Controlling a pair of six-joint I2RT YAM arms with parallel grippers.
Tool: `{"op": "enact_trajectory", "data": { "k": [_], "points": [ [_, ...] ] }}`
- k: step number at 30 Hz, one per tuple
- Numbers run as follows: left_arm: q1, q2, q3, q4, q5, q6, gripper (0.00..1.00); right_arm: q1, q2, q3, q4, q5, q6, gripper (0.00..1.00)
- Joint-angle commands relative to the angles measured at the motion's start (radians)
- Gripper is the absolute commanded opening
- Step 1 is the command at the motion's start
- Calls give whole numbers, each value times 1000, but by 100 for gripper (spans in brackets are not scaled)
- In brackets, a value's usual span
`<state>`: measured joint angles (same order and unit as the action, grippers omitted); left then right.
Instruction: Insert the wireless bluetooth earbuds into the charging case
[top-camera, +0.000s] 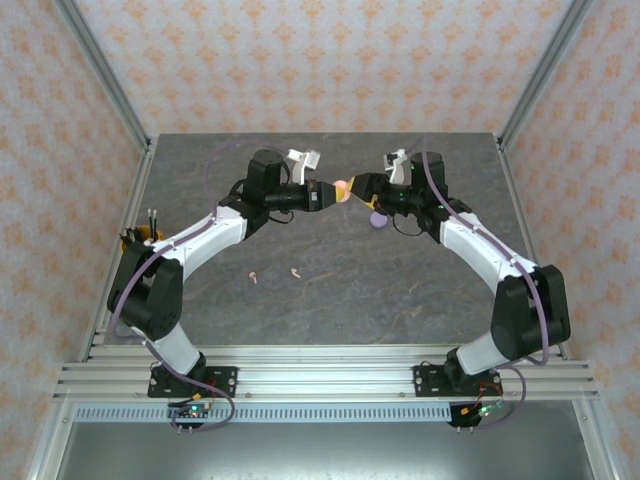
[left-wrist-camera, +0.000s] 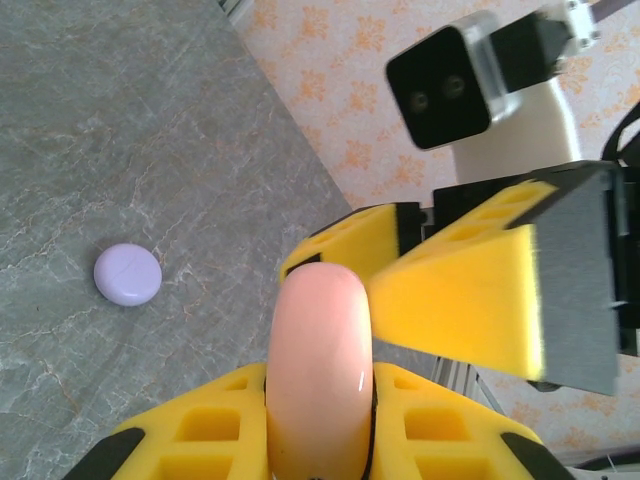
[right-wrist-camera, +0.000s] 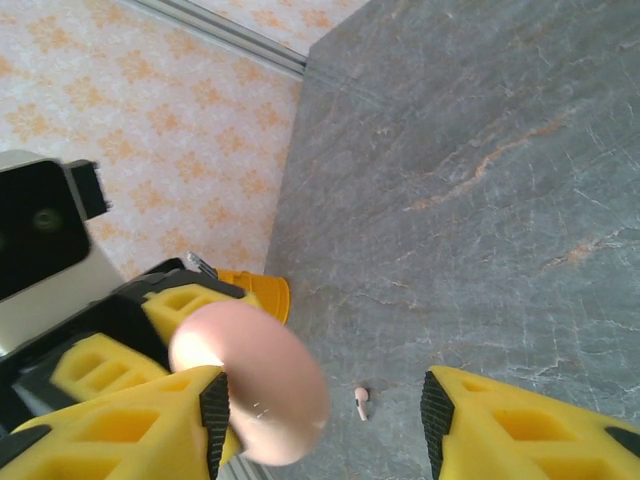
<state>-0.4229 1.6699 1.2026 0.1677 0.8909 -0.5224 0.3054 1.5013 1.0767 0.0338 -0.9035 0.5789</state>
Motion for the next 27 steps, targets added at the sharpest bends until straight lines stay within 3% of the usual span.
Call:
{"op": "enact_trajectory", "data": {
  "k": [1,8,27],
  "points": [
    [6,0,37,24,31,6,0,8,23,8,46,-11,4,55],
    [6,-12,39,35,40,-3,0,6,73,-9,39,32,-18,53],
    [-10,-20,54,72,58,-42,0,17,168,6,150,2,73,52]
  ]
}}
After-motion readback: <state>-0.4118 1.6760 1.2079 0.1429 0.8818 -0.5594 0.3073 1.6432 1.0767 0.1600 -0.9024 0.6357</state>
